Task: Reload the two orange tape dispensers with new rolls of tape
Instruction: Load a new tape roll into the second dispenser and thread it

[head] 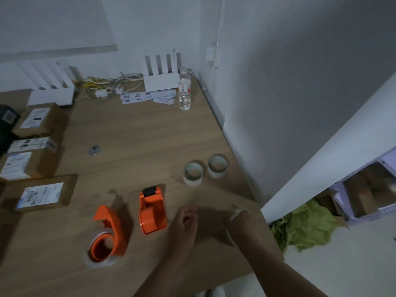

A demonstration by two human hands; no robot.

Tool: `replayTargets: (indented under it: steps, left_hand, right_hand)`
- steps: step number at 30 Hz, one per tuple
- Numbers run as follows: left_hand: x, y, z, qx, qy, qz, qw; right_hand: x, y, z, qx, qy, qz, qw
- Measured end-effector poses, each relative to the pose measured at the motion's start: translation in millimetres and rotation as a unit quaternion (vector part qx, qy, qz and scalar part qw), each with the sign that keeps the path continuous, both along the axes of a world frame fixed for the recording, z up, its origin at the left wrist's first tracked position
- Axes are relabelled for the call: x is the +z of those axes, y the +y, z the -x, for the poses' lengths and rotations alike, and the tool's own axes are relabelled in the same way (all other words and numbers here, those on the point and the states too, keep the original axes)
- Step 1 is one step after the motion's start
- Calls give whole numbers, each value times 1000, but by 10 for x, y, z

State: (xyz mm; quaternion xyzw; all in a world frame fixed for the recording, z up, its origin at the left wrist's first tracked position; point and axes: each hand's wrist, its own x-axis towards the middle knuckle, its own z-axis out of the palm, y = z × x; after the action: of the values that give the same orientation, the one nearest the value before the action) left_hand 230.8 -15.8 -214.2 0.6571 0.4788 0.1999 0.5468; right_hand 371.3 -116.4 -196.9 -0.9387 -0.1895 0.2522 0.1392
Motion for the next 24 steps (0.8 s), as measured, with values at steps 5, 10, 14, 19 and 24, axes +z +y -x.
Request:
replayTargets:
  steps: [5,10,14,19,24]
  left_hand:
    - [-2,187,218,14,7,8,1000]
    - [17,443,397,36,2,36,999]
    - [85,685,546,62,5,17,998]
    - [75,990,741,121,10,6,993]
    - [13,1098,854,144,114,13,983]
  right_hand:
    - [-58,131,15,-5,45,75,996]
    - [-178,150,148,-122,1,-26,992]
    - [-148,279,250,-121,-42,-98,987]
    - [-120,584,400,-57,-42,-207,976]
    - [-153,891,589,-33,81,-346,934]
